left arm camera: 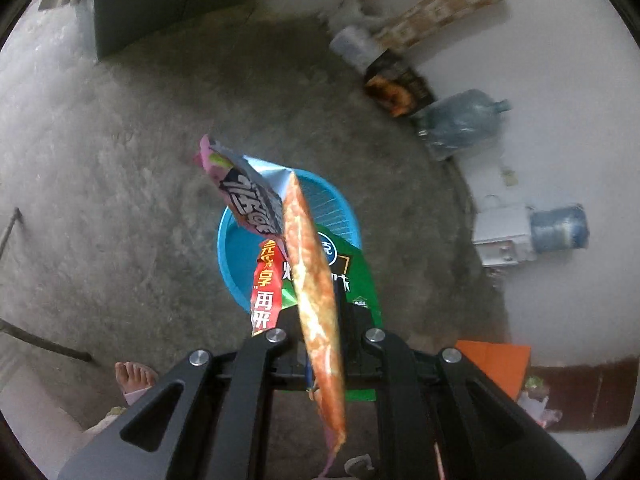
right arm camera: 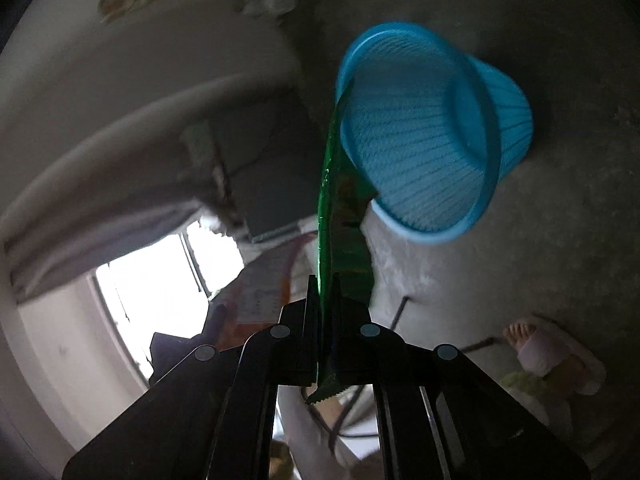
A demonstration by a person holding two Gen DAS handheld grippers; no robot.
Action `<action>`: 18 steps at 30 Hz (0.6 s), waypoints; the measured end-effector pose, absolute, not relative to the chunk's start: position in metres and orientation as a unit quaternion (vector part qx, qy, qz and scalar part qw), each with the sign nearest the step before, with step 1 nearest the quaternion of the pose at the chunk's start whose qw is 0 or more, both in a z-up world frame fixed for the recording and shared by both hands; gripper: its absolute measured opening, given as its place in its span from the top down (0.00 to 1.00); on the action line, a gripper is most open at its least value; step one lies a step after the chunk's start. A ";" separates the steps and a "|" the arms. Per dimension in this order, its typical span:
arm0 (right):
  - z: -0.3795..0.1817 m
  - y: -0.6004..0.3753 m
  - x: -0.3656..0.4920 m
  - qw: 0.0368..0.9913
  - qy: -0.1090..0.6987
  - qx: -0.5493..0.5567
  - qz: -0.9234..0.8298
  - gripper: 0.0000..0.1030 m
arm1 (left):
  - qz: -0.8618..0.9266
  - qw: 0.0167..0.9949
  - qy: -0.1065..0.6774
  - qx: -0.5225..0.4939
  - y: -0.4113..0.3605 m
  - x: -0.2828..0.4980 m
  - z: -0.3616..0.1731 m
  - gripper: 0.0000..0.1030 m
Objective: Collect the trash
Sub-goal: 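Carry both held bags over the blue mesh wastebasket, then open the right tool to drop the green bag while the left tool drops the orange bag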
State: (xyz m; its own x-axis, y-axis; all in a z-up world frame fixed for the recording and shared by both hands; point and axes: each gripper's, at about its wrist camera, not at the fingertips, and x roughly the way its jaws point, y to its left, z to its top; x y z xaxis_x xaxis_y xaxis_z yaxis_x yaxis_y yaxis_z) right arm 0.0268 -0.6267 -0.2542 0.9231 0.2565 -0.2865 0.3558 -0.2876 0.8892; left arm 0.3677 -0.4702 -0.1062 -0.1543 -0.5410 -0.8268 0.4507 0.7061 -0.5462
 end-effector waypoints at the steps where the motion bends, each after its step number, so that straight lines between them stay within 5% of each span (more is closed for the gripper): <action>1: -0.261 -0.632 0.031 0.563 0.189 0.803 -0.057 0.92 | -0.378 0.650 0.658 -0.033 -0.481 0.371 -0.116 0.92; 2: -0.267 -0.638 0.034 0.561 0.185 0.804 -0.068 0.89 | -0.375 0.651 0.659 -0.026 -0.495 0.376 -0.125 0.92; 4: -0.278 -0.651 0.038 0.560 0.175 0.805 -0.087 0.80 | -0.372 0.646 0.666 -0.015 -0.511 0.380 -0.140 0.72; 5: -0.282 -0.657 0.041 0.559 0.174 0.804 -0.102 0.63 | -0.365 0.643 0.674 -0.013 -0.521 0.381 -0.151 0.48; 6: -0.286 -0.664 0.042 0.559 0.174 0.801 -0.126 0.52 | -0.355 0.644 0.677 -0.014 -0.525 0.382 -0.157 0.34; 7: -0.287 -0.668 0.044 0.560 0.174 0.797 -0.141 0.34 | -0.344 0.649 0.679 -0.017 -0.528 0.383 -0.163 0.34; 8: -0.290 -0.671 0.044 0.562 0.177 0.793 -0.156 0.32 | -0.335 0.651 0.680 -0.020 -0.530 0.383 -0.167 0.33; 18: -0.275 -0.666 0.036 0.589 0.192 0.762 -0.190 0.31 | -0.360 0.673 0.646 0.020 -0.530 0.373 -0.144 0.32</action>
